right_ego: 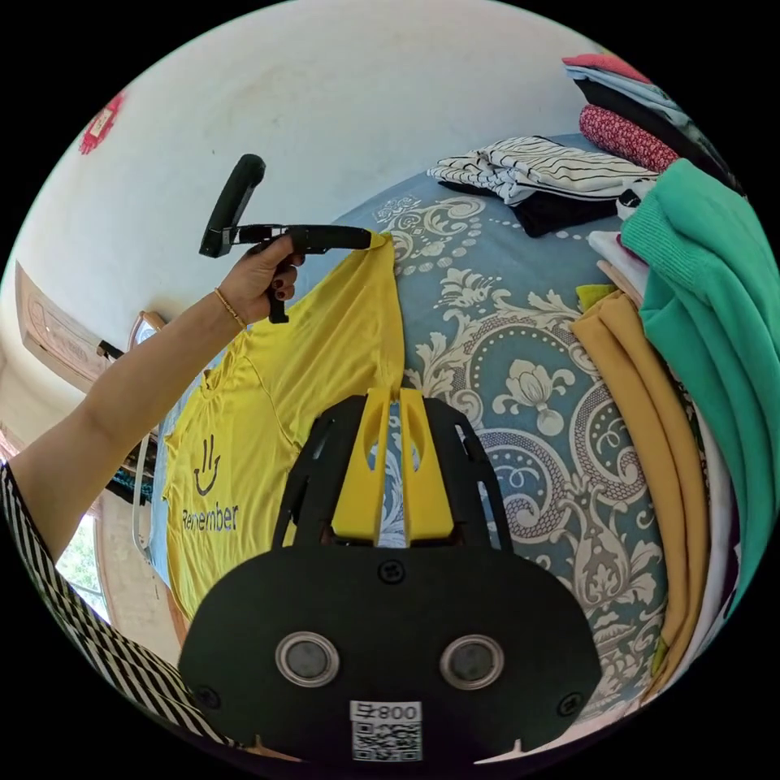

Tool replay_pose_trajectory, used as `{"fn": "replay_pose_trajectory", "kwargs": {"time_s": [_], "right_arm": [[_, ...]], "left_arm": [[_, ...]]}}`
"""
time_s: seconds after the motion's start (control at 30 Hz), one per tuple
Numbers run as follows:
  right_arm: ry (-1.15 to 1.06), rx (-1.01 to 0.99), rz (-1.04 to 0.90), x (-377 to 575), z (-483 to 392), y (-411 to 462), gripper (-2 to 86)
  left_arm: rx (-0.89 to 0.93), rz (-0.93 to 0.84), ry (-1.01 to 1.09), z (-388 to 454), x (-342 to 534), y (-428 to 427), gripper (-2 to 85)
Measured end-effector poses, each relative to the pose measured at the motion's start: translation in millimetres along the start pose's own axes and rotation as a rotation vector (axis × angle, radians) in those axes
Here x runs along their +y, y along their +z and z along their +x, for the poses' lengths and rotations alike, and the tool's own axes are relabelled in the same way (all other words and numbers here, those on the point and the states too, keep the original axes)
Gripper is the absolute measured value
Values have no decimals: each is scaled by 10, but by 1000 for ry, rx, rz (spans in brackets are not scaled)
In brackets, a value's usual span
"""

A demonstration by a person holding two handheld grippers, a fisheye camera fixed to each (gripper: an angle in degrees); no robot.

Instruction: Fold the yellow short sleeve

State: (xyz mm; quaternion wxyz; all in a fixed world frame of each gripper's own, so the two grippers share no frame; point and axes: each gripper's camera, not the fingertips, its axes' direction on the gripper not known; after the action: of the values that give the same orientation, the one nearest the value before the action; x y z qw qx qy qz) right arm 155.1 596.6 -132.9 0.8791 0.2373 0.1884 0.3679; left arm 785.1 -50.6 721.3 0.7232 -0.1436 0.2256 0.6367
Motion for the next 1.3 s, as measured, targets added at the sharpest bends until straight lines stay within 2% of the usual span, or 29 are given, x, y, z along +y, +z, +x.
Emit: {"fn": "replay_pose_trajectory", "kwargs": {"time_s": [0.17,0.3,0.4,0.5,0.7,0.83,1.1,1.23,1.3], "right_arm": [[-50,-69,73,22,-14,-122,19],[-145,-308,141,25,-60,-215,18],[-254,-534,101,-12,-142,-162,17],[-358,-607,47,-25,-313,-70,17],[-505,-615,-140,-28,-735,260,17],[-550,-519,-265,-6,-950,531,17],[-641,-465,-426,30,-1278,885,19],[-689,-469,-487,47,-1418,1014,19],[-706,-483,-514,52,-1467,1060,18]], "left_arm": [[60,103,-25,-203,167,-224,20],[78,173,-64,-434,500,-486,20],[96,216,-121,-655,870,-684,20],[122,251,-201,-916,1311,-829,21],[142,240,-383,-1405,2058,-790,23],[142,197,-404,-1545,2252,-653,25],[85,136,-396,-1707,2536,-601,52],[33,182,-439,-1772,2687,-710,67],[52,266,-487,-1809,2815,-780,72]]}}
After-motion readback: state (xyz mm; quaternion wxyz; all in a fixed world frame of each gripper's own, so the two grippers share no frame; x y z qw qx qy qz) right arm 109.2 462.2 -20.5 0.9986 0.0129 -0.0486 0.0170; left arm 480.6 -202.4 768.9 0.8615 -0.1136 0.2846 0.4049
